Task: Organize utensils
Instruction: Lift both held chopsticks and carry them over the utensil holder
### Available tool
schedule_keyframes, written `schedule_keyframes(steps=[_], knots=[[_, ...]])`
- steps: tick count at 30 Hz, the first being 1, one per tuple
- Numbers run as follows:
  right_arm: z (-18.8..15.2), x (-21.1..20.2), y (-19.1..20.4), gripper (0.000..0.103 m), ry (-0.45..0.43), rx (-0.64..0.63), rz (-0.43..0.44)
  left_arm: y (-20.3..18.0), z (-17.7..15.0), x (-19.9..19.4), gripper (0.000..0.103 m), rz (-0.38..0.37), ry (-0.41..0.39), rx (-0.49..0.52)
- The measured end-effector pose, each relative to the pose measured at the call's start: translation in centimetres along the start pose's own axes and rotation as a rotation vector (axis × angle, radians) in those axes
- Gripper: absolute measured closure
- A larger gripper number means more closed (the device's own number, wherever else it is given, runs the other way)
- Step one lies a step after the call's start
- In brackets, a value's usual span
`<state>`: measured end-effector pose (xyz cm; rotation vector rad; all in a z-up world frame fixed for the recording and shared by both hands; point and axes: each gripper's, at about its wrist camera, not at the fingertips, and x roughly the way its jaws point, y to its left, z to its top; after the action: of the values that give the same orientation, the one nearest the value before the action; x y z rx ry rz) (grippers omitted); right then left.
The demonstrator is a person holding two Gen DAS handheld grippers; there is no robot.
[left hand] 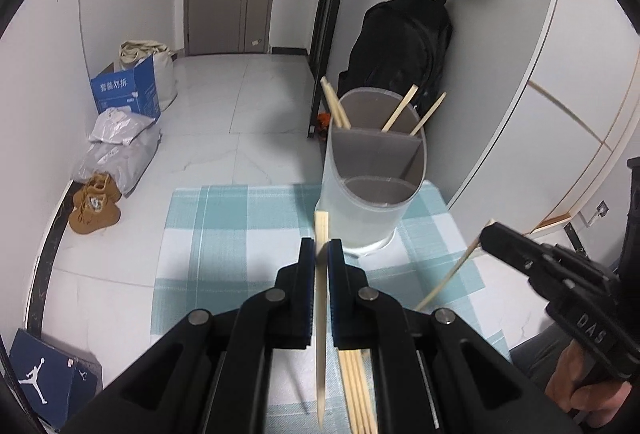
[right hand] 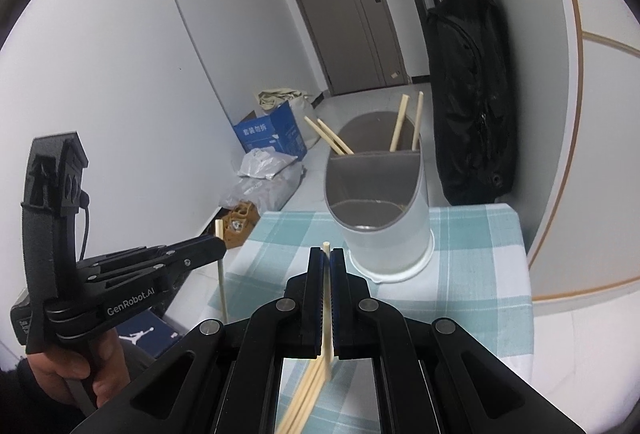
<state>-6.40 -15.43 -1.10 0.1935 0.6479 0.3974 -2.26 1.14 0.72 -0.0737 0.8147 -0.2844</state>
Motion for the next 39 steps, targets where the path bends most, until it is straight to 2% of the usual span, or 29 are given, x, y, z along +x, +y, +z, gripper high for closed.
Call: schedule_keyframes(steps=[8,21,30,39], knots=[[0.7,0.2,0.3,0.101,-0.004,-0.013,0.014,-0.2,1.7,-0.1,0.101,-0.001,-0.045,-0.005],[2.9,-0.2,-0.7,0.101,-0.006,-0.012,0.02,-1.4,4.6,0.2,0.101,-0.003,-0.07,0.003],[7.9,-2.0,-1.5,0.101,-0.047,-0.006,0.03,-2.2,9.0,-1.5,0.101,-0.019,-0.159,-0.01],[13.9,-3.4,-2.1,0.101,-0.088,-0.005,0.022,-2.4,13.4,-2.0,0.101,-0.007,-0.31,-0.058]])
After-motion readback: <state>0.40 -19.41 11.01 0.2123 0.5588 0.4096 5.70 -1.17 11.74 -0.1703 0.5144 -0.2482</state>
